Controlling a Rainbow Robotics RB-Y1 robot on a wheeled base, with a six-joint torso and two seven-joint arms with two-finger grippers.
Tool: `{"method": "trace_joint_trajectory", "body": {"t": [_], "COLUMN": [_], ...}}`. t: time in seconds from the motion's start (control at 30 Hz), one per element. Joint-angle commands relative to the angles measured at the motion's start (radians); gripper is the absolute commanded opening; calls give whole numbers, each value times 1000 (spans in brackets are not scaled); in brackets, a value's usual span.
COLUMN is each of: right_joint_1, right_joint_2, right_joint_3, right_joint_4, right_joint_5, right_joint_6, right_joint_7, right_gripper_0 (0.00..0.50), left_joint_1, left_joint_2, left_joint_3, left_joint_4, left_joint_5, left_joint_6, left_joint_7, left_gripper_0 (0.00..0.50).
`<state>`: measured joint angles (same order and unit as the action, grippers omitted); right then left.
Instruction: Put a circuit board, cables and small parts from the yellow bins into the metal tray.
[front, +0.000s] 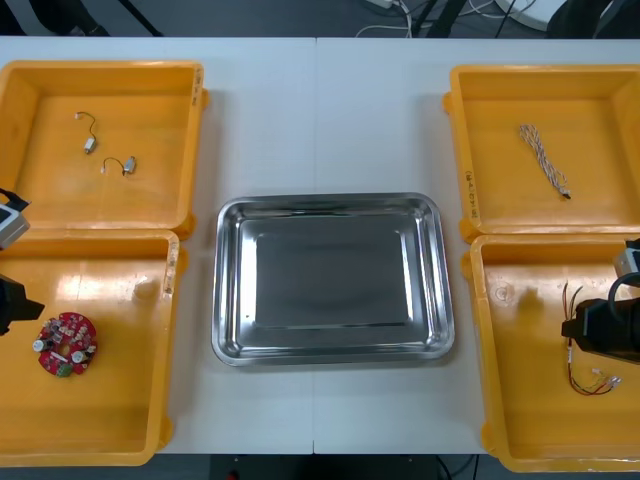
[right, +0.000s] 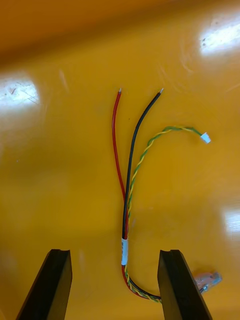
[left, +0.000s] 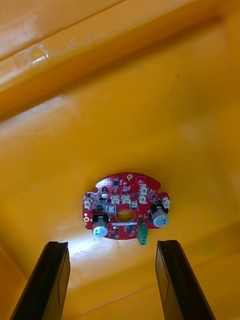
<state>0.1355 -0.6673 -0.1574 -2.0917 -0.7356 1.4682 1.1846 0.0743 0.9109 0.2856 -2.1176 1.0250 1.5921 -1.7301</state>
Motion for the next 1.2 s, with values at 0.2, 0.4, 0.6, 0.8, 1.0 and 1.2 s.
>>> {"method": "trace_joint_trajectory", "body": {"t": [0.2, 0.4, 0.6, 0.8, 1.0, 1.2], "right_joint_1": [53, 69, 81, 87, 93, 92], "right_joint_2": [17, 17, 17, 17, 18, 17], "right_joint_3": [64, 88, 116, 136, 182, 183], "right_joint_4": [-25, -25, -25, -24, 4, 21], "right_joint_5": [54, 91, 127, 150, 223, 216], "right_joint_6": [-68, -89, -111, -115, -170, -193], "right_joint_7": [-25, -20, -28, -31, -33, -36], "right_gripper_0": [500, 500, 500, 500, 500, 500], "left_joint_1": [137, 179, 223, 260, 280, 286], "left_joint_2": [51, 60, 79, 89, 92, 92], "left_joint_3": [-19, -71, -108, -117, -134, -163], "left_joint_4": [-30, -31, -30, -30, -31, -27], "left_joint_5": [26, 15, 10, 9, 0, -20], "left_joint_6": [-156, -245, -307, -333, -360, -389], "left_joint_7": [-170, -181, -187, -201, -210, -210], "left_gripper_0": [500, 500, 500, 500, 500, 500]}}
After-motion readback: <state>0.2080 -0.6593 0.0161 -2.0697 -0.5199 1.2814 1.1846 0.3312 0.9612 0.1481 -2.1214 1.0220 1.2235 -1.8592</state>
